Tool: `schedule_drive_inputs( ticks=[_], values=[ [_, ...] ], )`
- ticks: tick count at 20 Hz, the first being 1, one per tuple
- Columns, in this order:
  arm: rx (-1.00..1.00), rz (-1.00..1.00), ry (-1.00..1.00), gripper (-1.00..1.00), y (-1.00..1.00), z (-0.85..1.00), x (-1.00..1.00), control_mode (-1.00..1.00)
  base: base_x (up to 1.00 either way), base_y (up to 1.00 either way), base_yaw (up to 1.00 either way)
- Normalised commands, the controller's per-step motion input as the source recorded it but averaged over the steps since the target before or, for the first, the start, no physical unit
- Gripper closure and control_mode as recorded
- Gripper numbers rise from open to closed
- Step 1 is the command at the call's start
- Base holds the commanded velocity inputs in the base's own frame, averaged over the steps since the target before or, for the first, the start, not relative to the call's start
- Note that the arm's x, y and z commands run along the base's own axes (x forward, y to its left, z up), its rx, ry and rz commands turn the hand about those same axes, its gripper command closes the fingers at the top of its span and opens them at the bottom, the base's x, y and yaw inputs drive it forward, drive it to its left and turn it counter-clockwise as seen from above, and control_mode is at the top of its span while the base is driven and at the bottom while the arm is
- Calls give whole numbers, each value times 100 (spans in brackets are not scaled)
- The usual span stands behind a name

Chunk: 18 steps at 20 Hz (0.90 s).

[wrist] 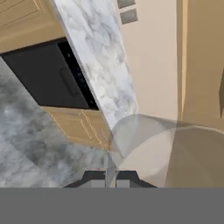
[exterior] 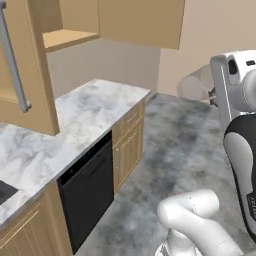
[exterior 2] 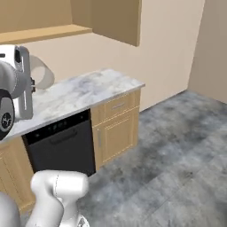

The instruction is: There is a bowl on the dining counter. Grab a lemon wedge from the fridge and place it in the bowl. Then get the liquor bottle and glass cup from the cabinet and place them next to the bowl.

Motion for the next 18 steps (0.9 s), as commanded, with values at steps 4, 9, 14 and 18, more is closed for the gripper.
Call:
schedule_drive_inputs(
  ticks=[4, 9, 14, 18],
  values=[
    [0, 0, 0, 100, 0, 0, 0, 100, -100, 18, -59],
    [0, 0, 0, 100, 0, 0, 0, 100, -100, 6, -52],
    [0, 0, 0, 100, 0, 0, 0, 100, -100, -6, -42],
    [0, 0, 0, 100, 0, 0, 0, 100, -100, -44, -33]
  ],
)
